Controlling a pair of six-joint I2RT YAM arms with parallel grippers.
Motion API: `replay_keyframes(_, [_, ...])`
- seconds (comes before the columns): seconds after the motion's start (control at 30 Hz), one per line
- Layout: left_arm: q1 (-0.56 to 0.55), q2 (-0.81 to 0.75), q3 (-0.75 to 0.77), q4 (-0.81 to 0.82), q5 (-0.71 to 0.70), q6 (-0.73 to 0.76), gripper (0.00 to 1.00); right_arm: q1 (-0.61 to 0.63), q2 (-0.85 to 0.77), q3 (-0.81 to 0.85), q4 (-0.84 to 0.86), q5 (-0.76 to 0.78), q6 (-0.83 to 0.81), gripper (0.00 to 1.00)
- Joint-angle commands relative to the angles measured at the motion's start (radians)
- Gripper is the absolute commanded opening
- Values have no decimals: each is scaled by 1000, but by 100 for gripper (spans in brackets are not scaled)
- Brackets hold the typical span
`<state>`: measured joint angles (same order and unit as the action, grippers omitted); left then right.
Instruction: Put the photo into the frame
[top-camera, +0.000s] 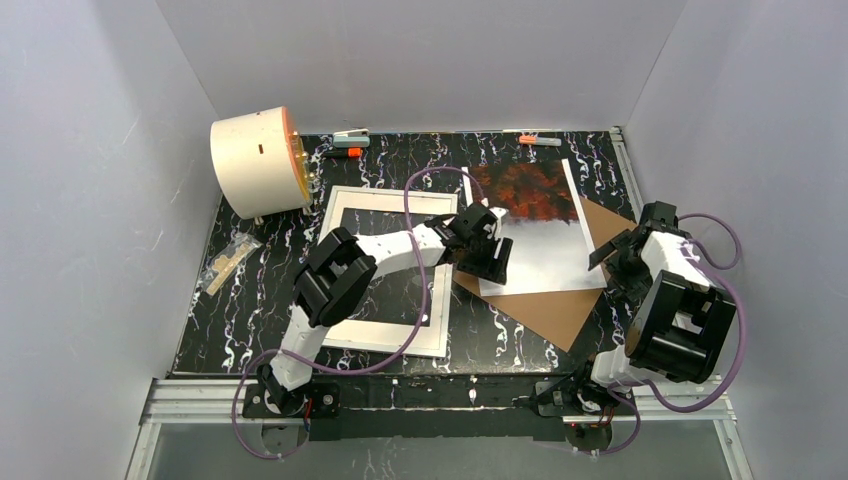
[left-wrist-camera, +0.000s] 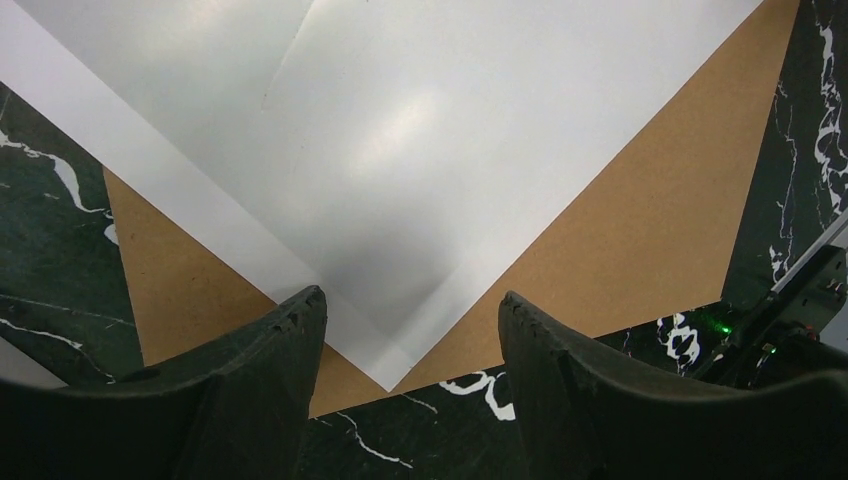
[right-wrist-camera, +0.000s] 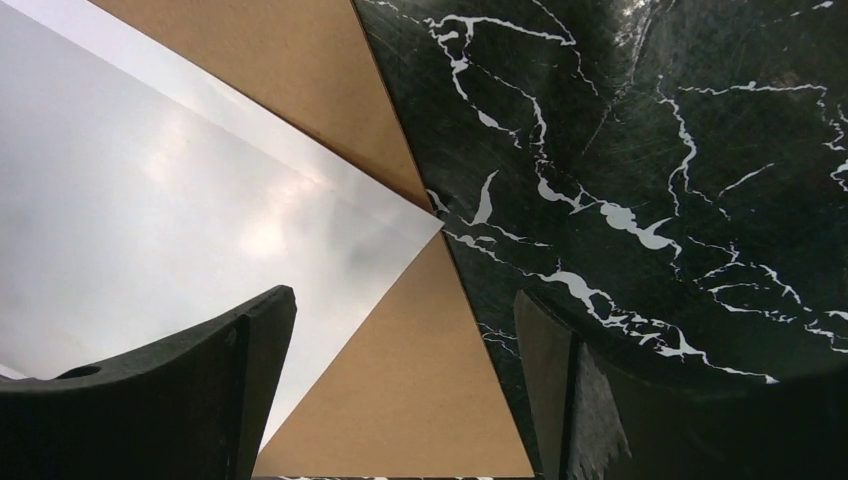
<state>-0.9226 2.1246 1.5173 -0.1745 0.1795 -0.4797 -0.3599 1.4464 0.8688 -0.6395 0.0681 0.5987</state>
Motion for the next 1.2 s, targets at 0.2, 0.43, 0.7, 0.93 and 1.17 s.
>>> replay_keyframes(0.2, [27,57,259,-198,82,-2,69,-113,-22,-98,97,-200,7,86])
replay_keyframes(0.43, [25,168,377,-20,152,-115,70,-149,-34,-93,102,-105,-14,84])
replay_keyframes(0.7, [25,273,378,36,121,-89,70,-149,-34,-101,149,-88,-25,80])
replay_keyframes(0.93, [26,324,376,-152,38,14,68,-149,-50,-152,246,-241,-61,71])
replay_keyframes(1.17, [27,341,347,-182,37,19,68,-149,-65,-157,313,-349,-85,62])
